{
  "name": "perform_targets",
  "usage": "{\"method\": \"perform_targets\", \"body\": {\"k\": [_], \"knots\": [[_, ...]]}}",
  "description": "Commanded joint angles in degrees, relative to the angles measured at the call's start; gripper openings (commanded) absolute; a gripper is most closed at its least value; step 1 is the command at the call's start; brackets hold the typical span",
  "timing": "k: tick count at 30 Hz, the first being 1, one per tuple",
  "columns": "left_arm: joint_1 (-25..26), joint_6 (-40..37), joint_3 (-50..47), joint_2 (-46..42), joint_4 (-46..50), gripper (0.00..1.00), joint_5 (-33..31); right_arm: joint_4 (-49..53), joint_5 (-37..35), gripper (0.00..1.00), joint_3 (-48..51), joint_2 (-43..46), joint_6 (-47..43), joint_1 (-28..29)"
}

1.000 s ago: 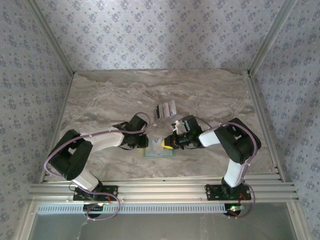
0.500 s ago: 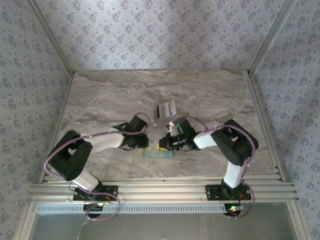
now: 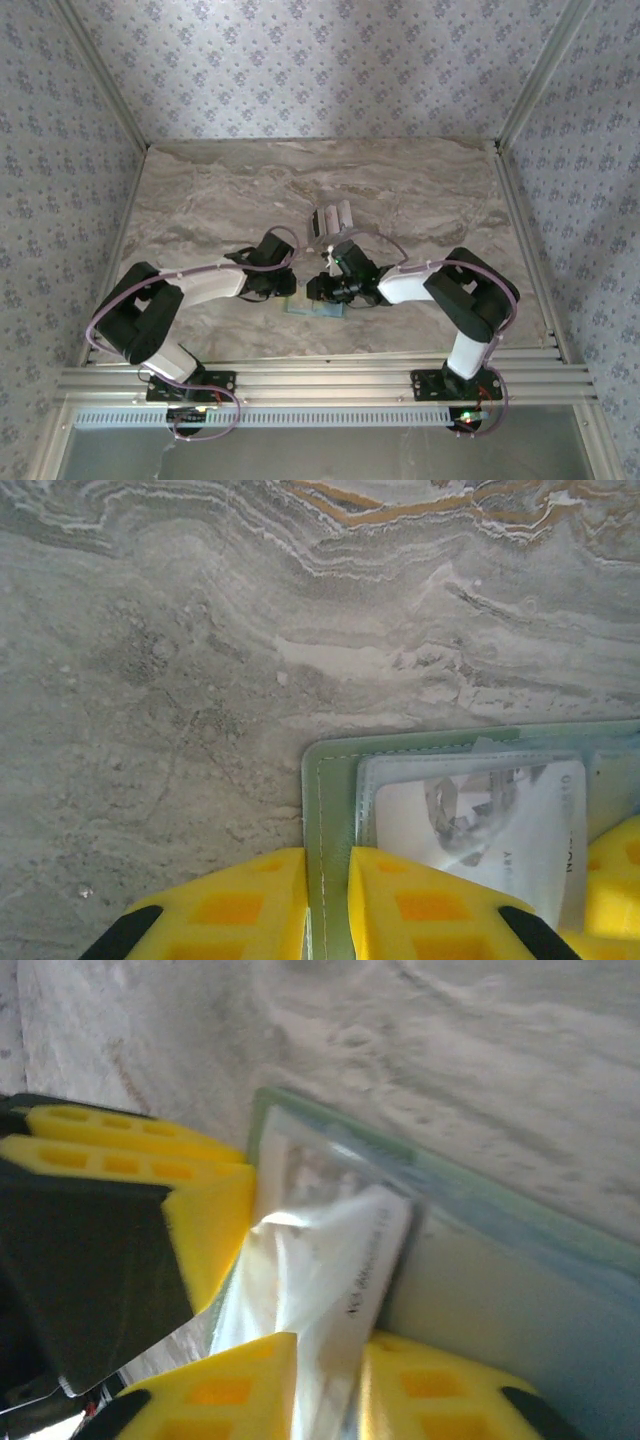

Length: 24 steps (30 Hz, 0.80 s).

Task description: Put the credit cards into the card holder

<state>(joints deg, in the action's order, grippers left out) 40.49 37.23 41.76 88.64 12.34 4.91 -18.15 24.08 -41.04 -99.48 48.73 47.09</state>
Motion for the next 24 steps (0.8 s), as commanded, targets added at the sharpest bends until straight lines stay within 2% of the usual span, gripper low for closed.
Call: {"method": "perform_targets", "body": {"k": [1, 8, 11, 13, 19, 22, 24], "knots": [[1.5, 1.2, -2.7, 1.2, -0.4, 0.20, 5.3, 8.5, -6.9, 0.33, -1.7, 1.2, -3.9, 2.0], [0.6, 1.6, -3.6, -0.7, -0.2, 0.21, 4.8, 26.0, -15.7, 0.49, -5.2, 10.3, -10.0, 3.0], [0.5, 1.4, -3.5, -0.3, 0.0, 0.21, 4.8, 32.4, -22.0, 0.55, -6.4, 13.7, -11.6, 4.4], [0.5, 1.4, -3.4, 0.1, -0.2, 0.21, 5.2, 37.0, -29.1, 0.59, -7.3, 14.8, -11.2, 5.9], [0.5, 1.4, -3.3, 0.1, -0.2, 0.21, 5.0, 47.1, -46.4, 0.68, -10.6, 11.4, -8.1, 10.9], [0.6, 1.4, -3.3, 0.0, -0.2, 0.21, 5.0, 50.4, -51.9, 0.71, -12.0, 8.4, -6.0, 12.6], [0.6, 1.4, -3.3, 0.1, -0.2, 0.21, 4.9, 51.1, -53.2, 0.71, -12.6, 6.7, -5.7, 12.8]]}}
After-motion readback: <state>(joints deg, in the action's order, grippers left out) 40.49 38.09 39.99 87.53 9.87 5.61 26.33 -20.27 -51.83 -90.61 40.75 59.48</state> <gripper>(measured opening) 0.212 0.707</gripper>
